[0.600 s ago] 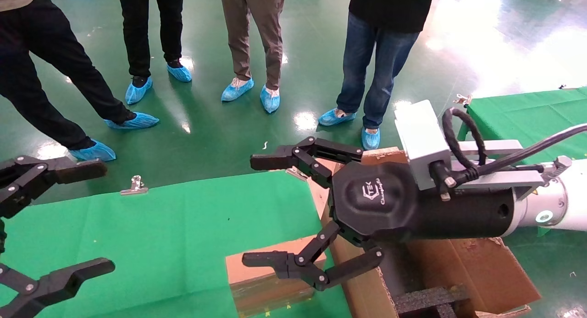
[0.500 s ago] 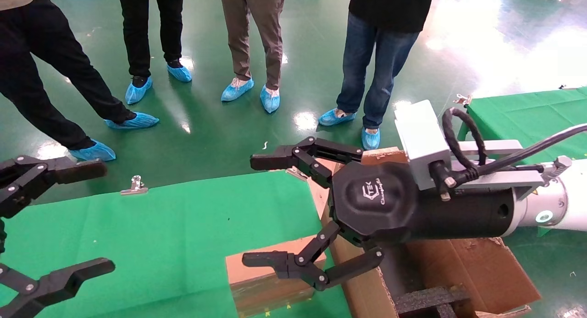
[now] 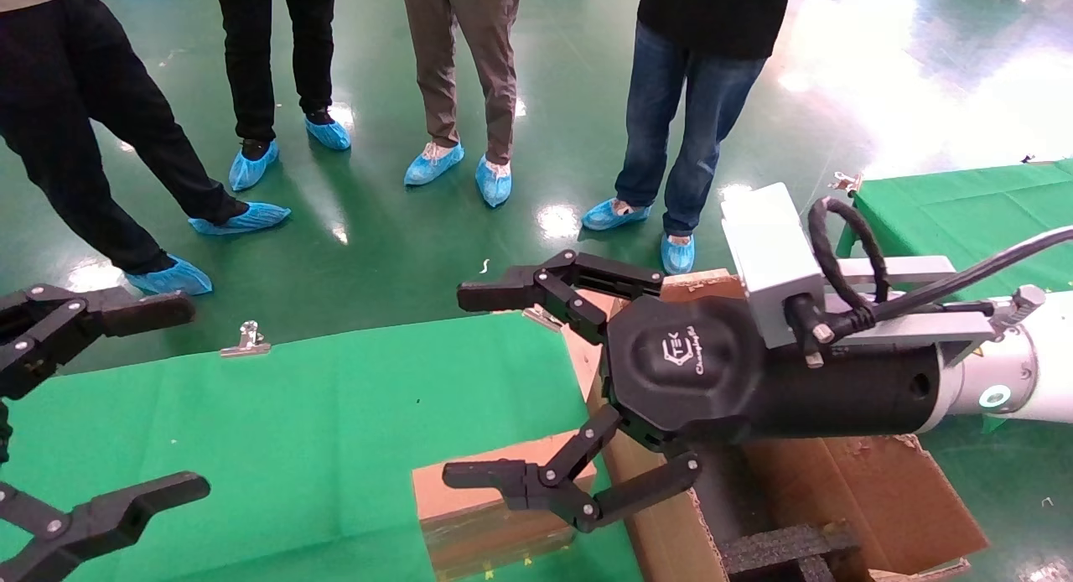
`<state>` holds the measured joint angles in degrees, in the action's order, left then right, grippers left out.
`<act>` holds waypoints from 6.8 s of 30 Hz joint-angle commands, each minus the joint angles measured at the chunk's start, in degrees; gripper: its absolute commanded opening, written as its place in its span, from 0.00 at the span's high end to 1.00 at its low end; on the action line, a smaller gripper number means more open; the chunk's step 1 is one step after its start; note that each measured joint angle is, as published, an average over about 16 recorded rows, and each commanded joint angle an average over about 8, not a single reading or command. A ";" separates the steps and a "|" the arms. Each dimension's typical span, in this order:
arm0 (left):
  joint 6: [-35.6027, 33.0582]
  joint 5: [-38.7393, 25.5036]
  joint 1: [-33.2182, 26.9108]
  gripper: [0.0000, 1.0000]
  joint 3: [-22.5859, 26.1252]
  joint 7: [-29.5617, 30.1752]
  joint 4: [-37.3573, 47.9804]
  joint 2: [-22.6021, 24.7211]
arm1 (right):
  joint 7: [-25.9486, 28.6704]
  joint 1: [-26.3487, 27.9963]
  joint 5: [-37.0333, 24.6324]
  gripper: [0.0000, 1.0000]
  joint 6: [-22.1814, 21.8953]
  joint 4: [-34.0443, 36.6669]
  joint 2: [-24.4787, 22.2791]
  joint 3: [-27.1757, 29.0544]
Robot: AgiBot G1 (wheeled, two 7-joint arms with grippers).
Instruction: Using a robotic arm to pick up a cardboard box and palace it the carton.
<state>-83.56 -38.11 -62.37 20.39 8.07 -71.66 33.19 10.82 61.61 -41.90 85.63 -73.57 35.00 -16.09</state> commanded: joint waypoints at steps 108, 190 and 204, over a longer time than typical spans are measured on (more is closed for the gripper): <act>0.02 0.02 0.01 0.00 0.01 -0.01 0.02 -0.01 | -1.65 33.77 -46.03 1.00 3.51 14.22 21.06 -42.28; 0.04 0.05 0.01 0.00 0.03 -0.03 0.04 -0.02 | 20.40 63.86 -39.52 1.00 3.24 1.38 -15.42 -59.33; 0.04 0.06 0.01 0.00 0.03 -0.03 0.04 -0.02 | 25.24 61.94 -42.58 1.00 0.24 1.51 -18.50 -60.87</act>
<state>-83.52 -38.06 -62.36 20.42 8.04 -71.62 33.17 36.97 123.28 -84.80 85.36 -72.72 16.40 -77.09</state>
